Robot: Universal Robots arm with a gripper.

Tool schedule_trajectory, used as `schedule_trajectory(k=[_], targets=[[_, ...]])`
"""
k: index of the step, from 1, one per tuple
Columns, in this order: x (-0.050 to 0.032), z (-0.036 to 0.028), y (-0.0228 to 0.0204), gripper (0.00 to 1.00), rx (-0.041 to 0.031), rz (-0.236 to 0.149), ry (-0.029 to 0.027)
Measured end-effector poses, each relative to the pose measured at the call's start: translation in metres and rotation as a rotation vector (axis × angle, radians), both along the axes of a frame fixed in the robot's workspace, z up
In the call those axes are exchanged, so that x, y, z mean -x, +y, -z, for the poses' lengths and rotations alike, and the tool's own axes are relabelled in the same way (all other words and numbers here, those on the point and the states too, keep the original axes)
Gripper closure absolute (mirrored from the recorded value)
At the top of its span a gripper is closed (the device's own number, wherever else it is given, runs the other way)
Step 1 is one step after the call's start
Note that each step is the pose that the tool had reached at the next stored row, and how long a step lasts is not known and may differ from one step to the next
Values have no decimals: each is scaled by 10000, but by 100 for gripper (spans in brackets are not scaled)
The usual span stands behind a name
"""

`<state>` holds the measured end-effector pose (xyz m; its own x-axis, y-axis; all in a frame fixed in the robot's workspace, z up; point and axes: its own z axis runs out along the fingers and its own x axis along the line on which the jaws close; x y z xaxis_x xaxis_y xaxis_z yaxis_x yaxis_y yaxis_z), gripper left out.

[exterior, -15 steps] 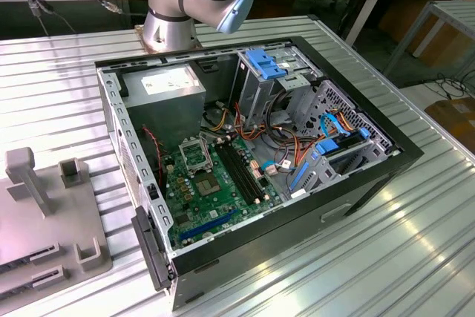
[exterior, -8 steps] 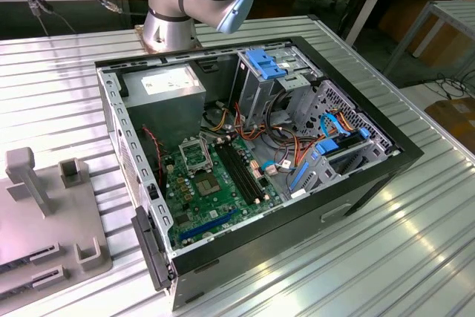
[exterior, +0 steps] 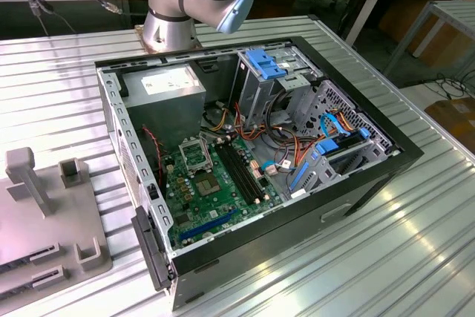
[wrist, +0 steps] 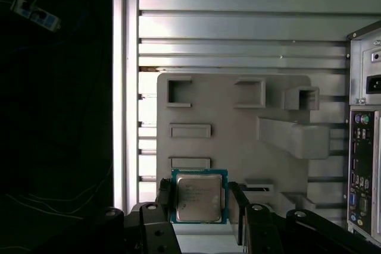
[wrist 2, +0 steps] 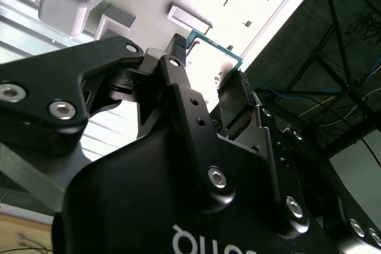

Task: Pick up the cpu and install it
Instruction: 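Pick up the cpu and move it towards the insertion slot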

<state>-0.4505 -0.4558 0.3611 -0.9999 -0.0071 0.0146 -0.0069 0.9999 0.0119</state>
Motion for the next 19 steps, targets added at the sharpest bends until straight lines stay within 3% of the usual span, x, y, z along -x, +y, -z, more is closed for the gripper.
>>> schedule_trajectory(k=[13,19], targets=[[-137,0,0,53,0,1,-1],[-159,-4,0,53,1,1,1]])
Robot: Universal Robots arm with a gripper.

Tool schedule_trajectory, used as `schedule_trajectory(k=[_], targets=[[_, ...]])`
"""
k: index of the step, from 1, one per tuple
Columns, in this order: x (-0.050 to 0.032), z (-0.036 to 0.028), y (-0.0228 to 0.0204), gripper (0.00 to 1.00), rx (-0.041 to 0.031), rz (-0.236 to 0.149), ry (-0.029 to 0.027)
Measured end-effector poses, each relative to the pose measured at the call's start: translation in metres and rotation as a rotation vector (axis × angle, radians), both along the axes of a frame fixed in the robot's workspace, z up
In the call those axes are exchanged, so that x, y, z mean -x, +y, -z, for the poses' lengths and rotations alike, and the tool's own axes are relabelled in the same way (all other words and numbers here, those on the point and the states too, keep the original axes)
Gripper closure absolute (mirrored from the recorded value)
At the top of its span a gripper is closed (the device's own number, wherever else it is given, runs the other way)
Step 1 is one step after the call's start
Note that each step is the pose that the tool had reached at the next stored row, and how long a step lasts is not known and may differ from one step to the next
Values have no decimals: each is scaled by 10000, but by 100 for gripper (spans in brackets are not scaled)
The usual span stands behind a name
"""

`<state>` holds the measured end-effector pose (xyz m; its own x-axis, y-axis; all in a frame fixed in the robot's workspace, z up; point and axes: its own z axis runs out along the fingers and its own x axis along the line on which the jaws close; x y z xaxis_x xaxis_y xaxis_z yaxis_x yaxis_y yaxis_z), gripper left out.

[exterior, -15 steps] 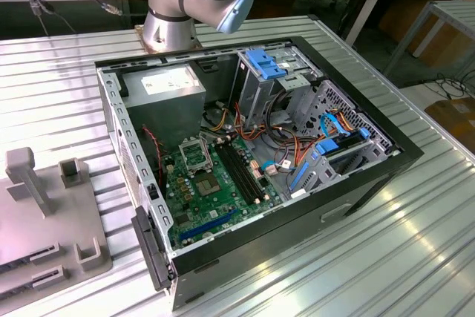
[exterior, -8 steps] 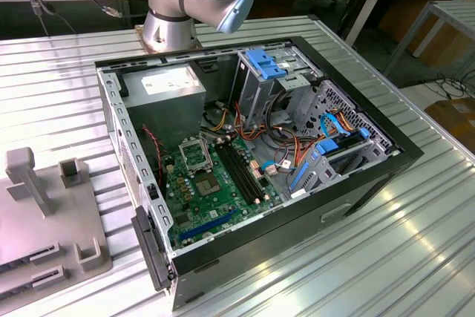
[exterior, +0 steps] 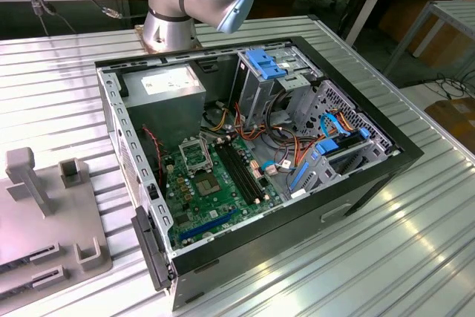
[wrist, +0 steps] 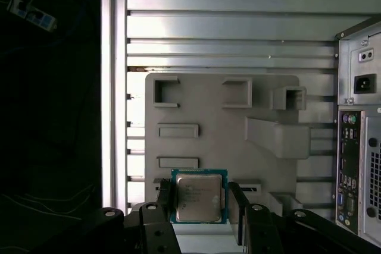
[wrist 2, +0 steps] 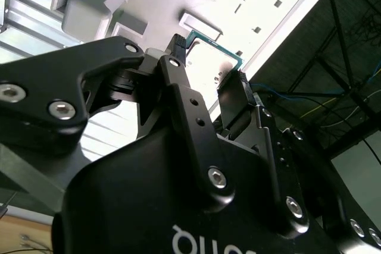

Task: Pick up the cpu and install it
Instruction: 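Pick up the cpu and move it towards the insertion slot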

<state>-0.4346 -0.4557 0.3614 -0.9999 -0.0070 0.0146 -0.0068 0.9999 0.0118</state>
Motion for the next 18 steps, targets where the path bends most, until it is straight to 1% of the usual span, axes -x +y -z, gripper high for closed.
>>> schedule_trajectory(k=[5,16,18], targets=[[-4,-28,0,53,-2,0,-2],[-6,-147,0,53,-1,0,4],[-6,-159,0,53,-1,0,4]])
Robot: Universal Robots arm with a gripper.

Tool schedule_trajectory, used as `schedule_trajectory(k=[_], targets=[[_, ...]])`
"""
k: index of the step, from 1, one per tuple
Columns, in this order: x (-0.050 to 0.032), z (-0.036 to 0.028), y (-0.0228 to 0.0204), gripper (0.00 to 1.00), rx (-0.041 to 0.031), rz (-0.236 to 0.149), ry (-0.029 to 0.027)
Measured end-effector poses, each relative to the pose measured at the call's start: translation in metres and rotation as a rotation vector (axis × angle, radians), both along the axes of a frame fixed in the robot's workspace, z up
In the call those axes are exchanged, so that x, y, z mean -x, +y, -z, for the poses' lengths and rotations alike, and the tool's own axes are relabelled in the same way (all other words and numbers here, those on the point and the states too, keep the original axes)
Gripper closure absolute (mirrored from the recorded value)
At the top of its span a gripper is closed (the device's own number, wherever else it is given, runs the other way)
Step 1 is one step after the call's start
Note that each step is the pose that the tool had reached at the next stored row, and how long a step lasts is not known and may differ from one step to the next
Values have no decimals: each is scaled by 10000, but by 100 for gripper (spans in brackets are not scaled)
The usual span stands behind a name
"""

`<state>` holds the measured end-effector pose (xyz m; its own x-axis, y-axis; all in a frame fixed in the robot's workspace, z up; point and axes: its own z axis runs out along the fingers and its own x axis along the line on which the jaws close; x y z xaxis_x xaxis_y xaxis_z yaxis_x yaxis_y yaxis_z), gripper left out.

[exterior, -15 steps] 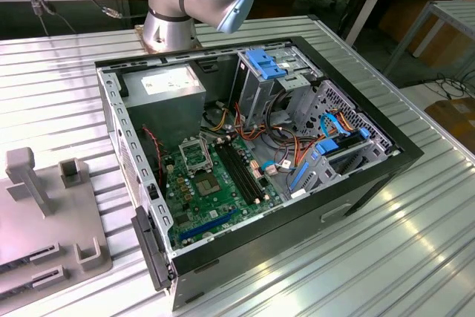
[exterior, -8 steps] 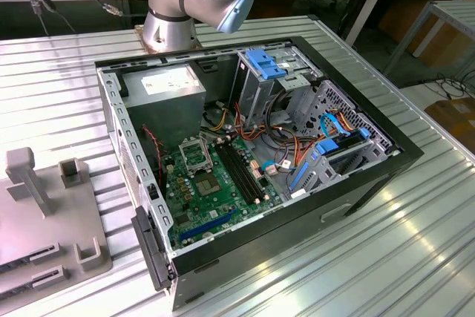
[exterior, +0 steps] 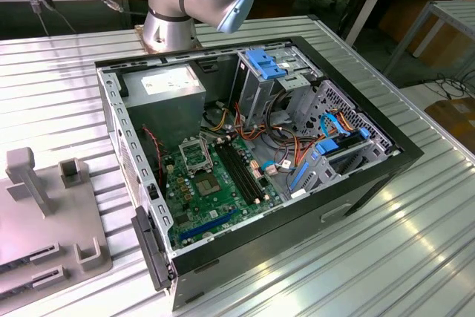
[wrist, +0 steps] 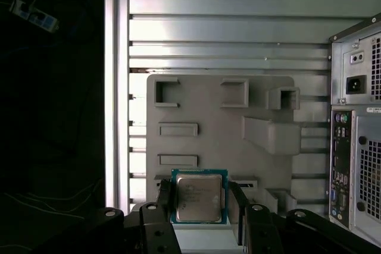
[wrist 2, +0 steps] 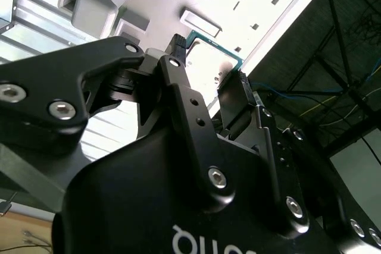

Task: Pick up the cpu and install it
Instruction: 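Pick up the cpu and move it towards the insertion slot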

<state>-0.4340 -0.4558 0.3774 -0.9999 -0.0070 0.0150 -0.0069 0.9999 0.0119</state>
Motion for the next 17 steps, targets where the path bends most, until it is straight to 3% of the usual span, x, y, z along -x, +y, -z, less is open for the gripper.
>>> schedule_trajectory(k=[11,17], targets=[[-4,-71,0,53,0,-1,9],[-4,-77,0,53,0,0,10]])
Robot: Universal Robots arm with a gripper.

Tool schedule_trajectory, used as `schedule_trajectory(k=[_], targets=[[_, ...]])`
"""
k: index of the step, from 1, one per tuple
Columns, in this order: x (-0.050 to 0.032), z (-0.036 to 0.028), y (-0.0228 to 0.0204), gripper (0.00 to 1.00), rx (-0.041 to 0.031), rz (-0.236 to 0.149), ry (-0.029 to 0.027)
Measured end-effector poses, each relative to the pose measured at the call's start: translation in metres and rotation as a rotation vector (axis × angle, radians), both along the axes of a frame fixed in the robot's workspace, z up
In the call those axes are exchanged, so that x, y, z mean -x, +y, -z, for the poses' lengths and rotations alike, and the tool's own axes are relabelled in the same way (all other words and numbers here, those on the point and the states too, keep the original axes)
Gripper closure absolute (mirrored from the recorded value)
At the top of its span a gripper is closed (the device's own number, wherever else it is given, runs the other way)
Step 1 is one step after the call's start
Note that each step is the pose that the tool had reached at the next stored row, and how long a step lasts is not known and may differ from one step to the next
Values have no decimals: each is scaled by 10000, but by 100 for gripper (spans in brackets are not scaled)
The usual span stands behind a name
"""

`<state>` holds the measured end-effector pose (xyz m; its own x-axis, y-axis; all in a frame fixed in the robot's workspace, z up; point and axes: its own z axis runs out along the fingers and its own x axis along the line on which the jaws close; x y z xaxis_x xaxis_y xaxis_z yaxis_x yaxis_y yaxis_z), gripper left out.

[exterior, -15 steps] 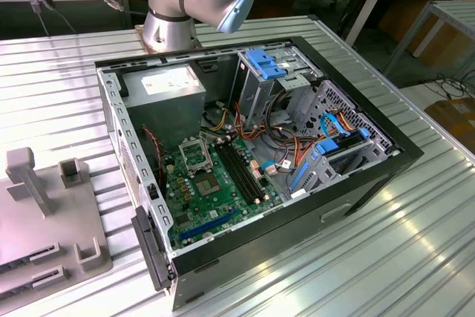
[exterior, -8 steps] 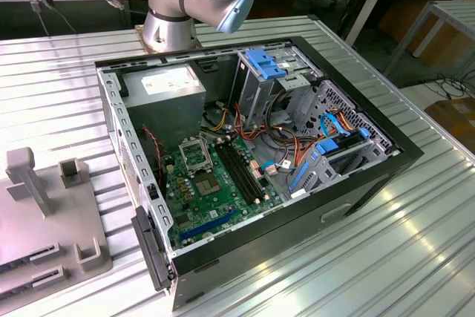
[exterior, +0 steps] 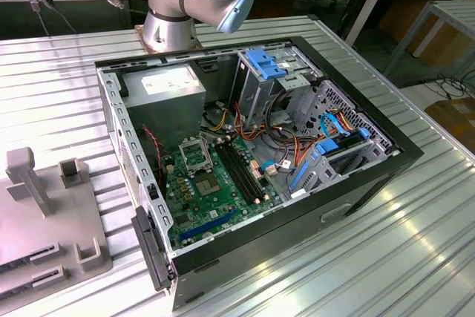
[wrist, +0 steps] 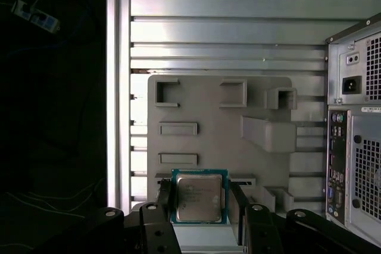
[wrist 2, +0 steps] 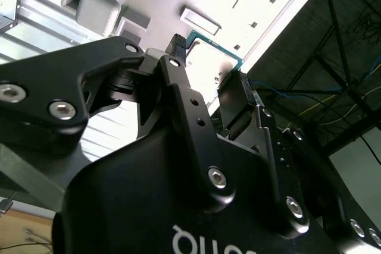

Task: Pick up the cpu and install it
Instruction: 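Pick up the cpu and move it towards the insertion slot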

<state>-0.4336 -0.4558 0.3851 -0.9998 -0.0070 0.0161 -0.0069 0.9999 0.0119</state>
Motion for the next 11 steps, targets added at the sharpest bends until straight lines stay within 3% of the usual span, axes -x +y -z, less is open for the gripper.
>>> schedule_trajectory(k=[11], targets=[[-38,1,0,53,-1,0,-1]])
